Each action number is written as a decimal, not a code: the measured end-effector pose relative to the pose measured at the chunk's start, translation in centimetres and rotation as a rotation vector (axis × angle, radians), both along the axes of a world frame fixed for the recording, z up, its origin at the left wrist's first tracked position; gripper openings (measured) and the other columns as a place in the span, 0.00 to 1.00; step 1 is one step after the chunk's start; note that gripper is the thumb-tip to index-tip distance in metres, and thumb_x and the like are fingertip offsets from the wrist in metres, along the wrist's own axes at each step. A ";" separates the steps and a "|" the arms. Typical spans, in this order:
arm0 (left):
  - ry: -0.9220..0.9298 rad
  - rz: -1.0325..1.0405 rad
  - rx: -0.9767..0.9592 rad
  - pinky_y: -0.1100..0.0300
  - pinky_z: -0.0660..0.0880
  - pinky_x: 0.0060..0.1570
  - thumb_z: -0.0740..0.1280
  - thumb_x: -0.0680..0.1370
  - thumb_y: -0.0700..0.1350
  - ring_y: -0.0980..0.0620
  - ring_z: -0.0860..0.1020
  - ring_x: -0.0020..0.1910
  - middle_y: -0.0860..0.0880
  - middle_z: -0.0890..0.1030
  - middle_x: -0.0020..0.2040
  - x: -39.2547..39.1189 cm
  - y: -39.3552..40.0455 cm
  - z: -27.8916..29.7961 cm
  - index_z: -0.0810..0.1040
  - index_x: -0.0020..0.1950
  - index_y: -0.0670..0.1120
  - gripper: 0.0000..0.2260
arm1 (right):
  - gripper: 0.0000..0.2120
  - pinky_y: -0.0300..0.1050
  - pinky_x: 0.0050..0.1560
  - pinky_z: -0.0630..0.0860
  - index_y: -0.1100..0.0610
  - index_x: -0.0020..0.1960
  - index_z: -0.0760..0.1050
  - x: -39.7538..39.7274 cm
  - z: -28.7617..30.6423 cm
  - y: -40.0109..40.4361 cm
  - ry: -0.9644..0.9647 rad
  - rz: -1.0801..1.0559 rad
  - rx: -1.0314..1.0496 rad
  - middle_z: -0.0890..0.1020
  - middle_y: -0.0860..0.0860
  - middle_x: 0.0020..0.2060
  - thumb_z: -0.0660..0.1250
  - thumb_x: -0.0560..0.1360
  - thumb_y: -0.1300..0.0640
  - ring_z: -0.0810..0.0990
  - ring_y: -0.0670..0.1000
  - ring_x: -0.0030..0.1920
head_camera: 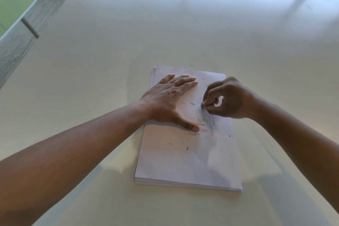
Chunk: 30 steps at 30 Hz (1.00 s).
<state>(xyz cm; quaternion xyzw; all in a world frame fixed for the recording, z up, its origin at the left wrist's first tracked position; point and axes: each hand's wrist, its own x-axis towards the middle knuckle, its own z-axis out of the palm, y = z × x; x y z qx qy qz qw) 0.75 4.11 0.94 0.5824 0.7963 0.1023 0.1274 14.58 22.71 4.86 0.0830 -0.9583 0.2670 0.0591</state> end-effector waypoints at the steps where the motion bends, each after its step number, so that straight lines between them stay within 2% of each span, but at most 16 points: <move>1: 0.000 0.002 0.003 0.53 0.39 0.81 0.63 0.57 0.85 0.62 0.43 0.82 0.58 0.50 0.84 0.0 0.0 0.0 0.51 0.85 0.52 0.64 | 0.04 0.36 0.35 0.75 0.57 0.35 0.84 0.4 0.1 -0.1 -0.032 0.028 -0.005 0.83 0.49 0.34 0.76 0.65 0.65 0.77 0.41 0.30; 5: 0.003 0.000 0.000 0.53 0.38 0.81 0.62 0.57 0.85 0.61 0.43 0.82 0.58 0.50 0.84 0.0 0.1 0.0 0.51 0.85 0.52 0.64 | 0.05 0.36 0.35 0.75 0.58 0.35 0.84 0.2 0.0 -0.1 -0.024 0.001 0.016 0.83 0.49 0.33 0.76 0.65 0.66 0.77 0.41 0.31; 8: 0.003 -0.004 -0.009 0.53 0.38 0.81 0.62 0.57 0.85 0.61 0.43 0.82 0.57 0.50 0.84 -0.1 0.1 0.0 0.50 0.85 0.51 0.64 | 0.03 0.45 0.36 0.79 0.59 0.36 0.84 -1.4 -0.4 0.4 0.067 -0.126 0.040 0.83 0.50 0.33 0.77 0.66 0.65 0.78 0.45 0.30; 11: -0.002 -0.002 -0.012 0.54 0.38 0.81 0.63 0.58 0.85 0.62 0.42 0.81 0.58 0.50 0.84 -0.1 0.1 0.1 0.50 0.85 0.51 0.64 | 0.02 0.48 0.36 0.80 0.59 0.37 0.85 -2.2 -0.7 0.9 0.088 -0.186 0.039 0.83 0.49 0.34 0.76 0.67 0.64 0.80 0.48 0.31; 13: 0.000 -0.001 -0.007 0.54 0.38 0.81 0.63 0.58 0.85 0.62 0.42 0.81 0.57 0.50 0.84 0.0 0.0 0.1 0.50 0.85 0.51 0.64 | 0.02 0.46 0.36 0.79 0.59 0.36 0.85 -1.8 -0.6 0.6 0.076 -0.152 0.033 0.83 0.50 0.34 0.77 0.67 0.63 0.80 0.47 0.31; 17: 0.001 0.003 -0.001 0.53 0.39 0.81 0.64 0.57 0.85 0.62 0.43 0.82 0.58 0.51 0.84 0.0 0.1 0.0 0.51 0.85 0.52 0.64 | 0.05 0.35 0.35 0.76 0.58 0.35 0.84 0.2 -0.2 -0.6 -0.014 0.004 -0.023 0.84 0.49 0.34 0.77 0.65 0.66 0.77 0.39 0.31; 20: -0.002 0.005 0.005 0.53 0.40 0.81 0.63 0.57 0.85 0.61 0.44 0.82 0.58 0.51 0.84 0.0 0.1 -0.1 0.51 0.85 0.52 0.65 | 0.06 0.38 0.36 0.77 0.57 0.35 0.84 -0.1 -0.4 -0.4 -0.019 -0.036 -0.047 0.84 0.48 0.33 0.78 0.64 0.66 0.78 0.41 0.31; 25: -0.003 0.006 0.005 0.52 0.41 0.81 0.61 0.56 0.86 0.61 0.44 0.82 0.57 0.51 0.84 -0.2 0.2 -0.3 0.50 0.85 0.52 0.65 | 0.03 0.43 0.37 0.80 0.58 0.36 0.85 -2.3 -1.2 -0.2 0.117 -0.190 -0.072 0.84 0.48 0.34 0.77 0.67 0.64 0.80 0.44 0.32; 30: -0.001 0.002 0.013 0.51 0.42 0.81 0.61 0.56 0.86 0.60 0.44 0.82 0.57 0.52 0.84 -0.2 0.2 -0.4 0.50 0.84 0.51 0.65 | 0.04 0.34 0.37 0.76 0.58 0.35 0.84 -1.3 -1.1 -2.3 0.034 -0.022 -0.087 0.84 0.49 0.34 0.77 0.65 0.64 0.78 0.41 0.31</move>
